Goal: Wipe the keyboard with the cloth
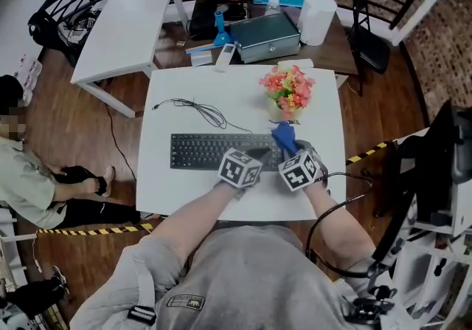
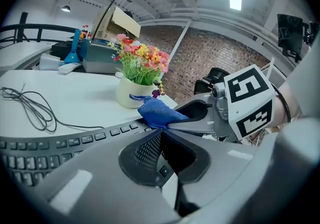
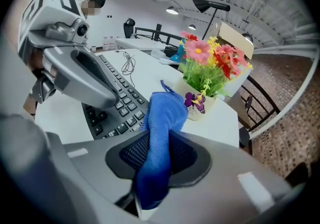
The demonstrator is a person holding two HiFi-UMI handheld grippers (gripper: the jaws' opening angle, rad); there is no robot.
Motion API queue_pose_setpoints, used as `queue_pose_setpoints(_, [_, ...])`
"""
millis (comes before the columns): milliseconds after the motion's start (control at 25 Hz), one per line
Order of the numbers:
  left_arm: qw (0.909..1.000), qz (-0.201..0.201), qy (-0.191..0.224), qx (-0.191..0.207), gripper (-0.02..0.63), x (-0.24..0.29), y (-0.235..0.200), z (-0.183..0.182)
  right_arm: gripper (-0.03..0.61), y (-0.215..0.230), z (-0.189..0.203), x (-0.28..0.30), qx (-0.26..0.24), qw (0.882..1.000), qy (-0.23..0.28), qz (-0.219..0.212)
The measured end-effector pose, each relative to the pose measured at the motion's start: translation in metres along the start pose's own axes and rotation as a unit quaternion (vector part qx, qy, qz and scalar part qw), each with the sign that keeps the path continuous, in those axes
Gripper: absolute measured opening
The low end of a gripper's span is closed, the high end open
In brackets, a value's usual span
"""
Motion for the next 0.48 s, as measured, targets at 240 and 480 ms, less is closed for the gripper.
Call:
queue_pose_setpoints(240, [0.9983, -0.045, 0.031, -0.016, -0.008, -0.044, -0.030, 0.004, 0.112, -0.039, -0.046, 0.012, -0.038, 0.998, 0.032, -0.036])
queue_pose_setpoints(480, [0.9860, -0.142, 0.067, -0.057, -0.008, -0.128, -0.078, 0.026, 0.112, -0.120, -0.117, 0.042, -0.104, 0.985, 0.075, -0.112])
Point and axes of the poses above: the fingertips, and each gripper's own axes: x forward along the fingers, y to its right, z out of its underside, the point moved 10 cm from there along -x, backward along the fingers, and after that the axes turned 9 degrees about y, right-handed, at the moved point
